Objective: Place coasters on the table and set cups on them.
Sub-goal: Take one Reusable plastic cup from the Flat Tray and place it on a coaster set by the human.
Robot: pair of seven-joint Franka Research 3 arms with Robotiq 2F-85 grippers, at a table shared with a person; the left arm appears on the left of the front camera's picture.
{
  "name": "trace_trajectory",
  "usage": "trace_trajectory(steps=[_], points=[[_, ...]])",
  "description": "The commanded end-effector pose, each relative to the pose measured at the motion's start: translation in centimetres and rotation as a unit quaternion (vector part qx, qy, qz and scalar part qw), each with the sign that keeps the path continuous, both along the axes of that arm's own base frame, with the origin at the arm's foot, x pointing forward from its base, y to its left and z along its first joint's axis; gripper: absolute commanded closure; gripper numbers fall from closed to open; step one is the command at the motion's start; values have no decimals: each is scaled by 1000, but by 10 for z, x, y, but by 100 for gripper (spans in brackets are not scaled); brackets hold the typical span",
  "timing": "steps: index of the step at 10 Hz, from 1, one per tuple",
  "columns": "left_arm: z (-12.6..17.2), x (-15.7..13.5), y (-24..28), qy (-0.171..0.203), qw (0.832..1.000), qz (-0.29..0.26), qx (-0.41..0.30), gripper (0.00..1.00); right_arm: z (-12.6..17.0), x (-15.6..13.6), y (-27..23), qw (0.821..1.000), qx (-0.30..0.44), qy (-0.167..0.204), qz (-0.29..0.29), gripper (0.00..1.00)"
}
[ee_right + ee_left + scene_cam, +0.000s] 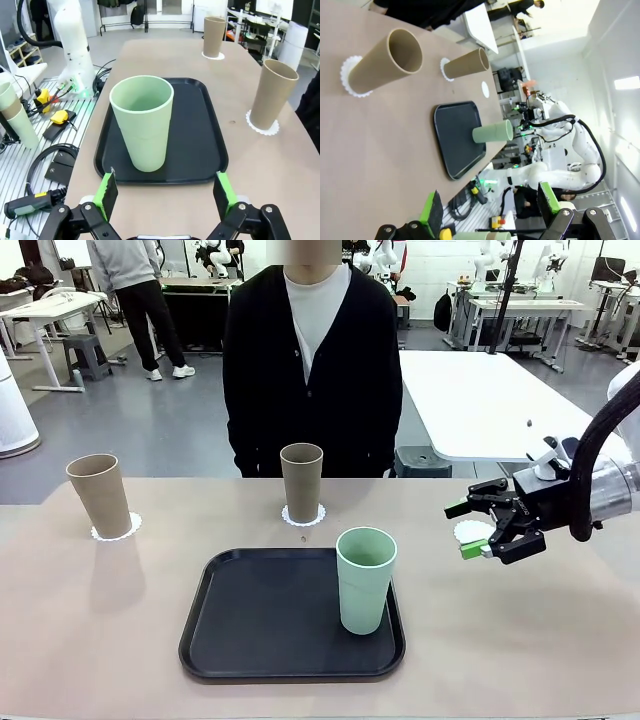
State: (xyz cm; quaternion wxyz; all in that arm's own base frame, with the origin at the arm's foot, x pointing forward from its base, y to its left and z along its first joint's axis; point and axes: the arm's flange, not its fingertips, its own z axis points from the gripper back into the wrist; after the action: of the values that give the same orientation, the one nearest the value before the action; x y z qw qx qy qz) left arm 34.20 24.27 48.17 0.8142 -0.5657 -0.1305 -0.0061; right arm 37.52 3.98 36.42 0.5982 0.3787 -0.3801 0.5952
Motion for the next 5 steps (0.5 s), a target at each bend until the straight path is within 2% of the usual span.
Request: trace_trajectory(steps=[1,2,4,5], points=[[1,-1,1,-5,1000,2,-4,0,0,0,0,1000,-1,-1,-1,0],[1,-1,1,-5,1000,2,-4,0,-4,14,9,1000,7,6,12,0],[1,-1,1,-5,1000,2,-4,0,-33,16,33,1000,-8,5,5,0],[1,-1,1,-5,1000,2,-4,0,-43,17,45,1000,2,4,20,0]])
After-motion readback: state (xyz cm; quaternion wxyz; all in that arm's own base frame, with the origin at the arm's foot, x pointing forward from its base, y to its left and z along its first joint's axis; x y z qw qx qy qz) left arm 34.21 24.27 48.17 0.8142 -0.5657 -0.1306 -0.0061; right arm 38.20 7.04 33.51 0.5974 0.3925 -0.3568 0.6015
